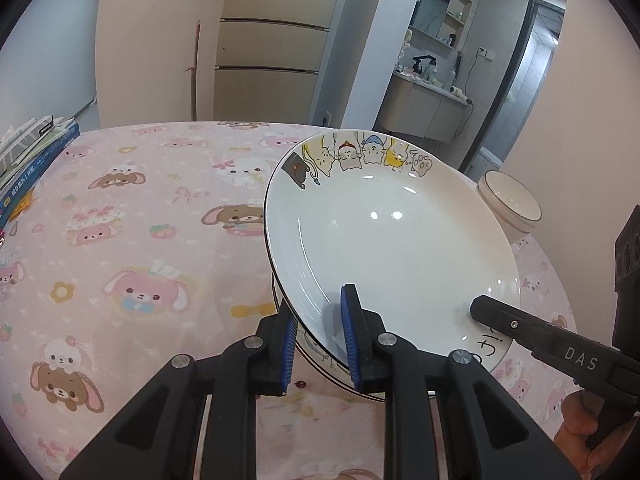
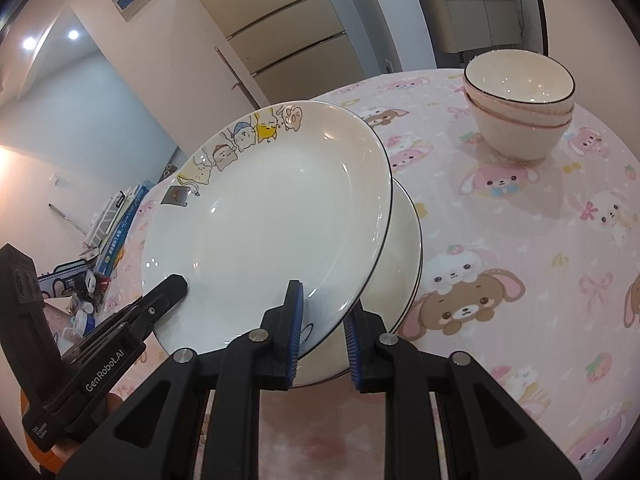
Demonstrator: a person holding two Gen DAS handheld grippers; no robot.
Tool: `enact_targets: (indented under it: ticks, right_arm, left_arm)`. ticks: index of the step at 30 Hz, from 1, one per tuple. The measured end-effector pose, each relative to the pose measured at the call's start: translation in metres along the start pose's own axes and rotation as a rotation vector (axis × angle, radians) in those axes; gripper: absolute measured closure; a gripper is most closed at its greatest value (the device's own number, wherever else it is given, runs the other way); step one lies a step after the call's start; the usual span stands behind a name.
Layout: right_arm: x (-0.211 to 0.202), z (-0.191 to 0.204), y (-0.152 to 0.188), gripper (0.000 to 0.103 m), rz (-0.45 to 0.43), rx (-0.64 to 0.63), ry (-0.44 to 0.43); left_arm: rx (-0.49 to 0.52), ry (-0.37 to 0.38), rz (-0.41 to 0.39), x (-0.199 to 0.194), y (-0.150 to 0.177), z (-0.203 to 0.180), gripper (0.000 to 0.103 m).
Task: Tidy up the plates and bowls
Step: 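Carry the cartoon-rim plate with both grippers over the 'life' plate stack, then lower the cartoon-rim plate onto the plate stack with both grippers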
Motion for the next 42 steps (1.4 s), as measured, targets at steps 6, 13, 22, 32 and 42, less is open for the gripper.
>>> enact_targets:
  ticks: [6, 13, 22, 32, 42]
  right_arm:
    - [0.005, -0.002, 0.003, 0.084, 0.007, -0.013, 0.023]
    - [0.002, -0.003, 0.01, 0.084, -0.005, -0.056, 0.074]
    - [-0.012, -0.003, 0.014, 0.084, -0.041, -0.098, 0.132]
    - [-0.017, -0.013, 0.018, 0.084, -0.063, -0.087, 0.157]
    - [-0.015, -0.011, 0.014, 0.084, -0.092, -0.099, 0.183]
  left_arm:
    - [0.012, -0.012, 0.017, 0.008, 0.008, 0.001, 0.079]
    - [0.029, -0.025, 0.032, 0.007, 0.019, -0.001, 0.078]
    - [0.087, -0.083, 0.017, -0.004, 0.028, -0.014, 0.076]
    - [0.13, -0.132, 0.039, -0.004, 0.032, -0.028, 0.076]
    - [0.115, -0.175, 0.032, -0.001, 0.033, -0.027, 0.076]
Point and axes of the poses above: each gripper's, at about its wrist camera, not at the fingertips, and x roughly the way its jaws point, z to its left, y to its underside, the point moved 7 cm from there along x, roughly the way its jaws point, and after that the axes turned 2 degrees about -z, right-handed, at the moved point
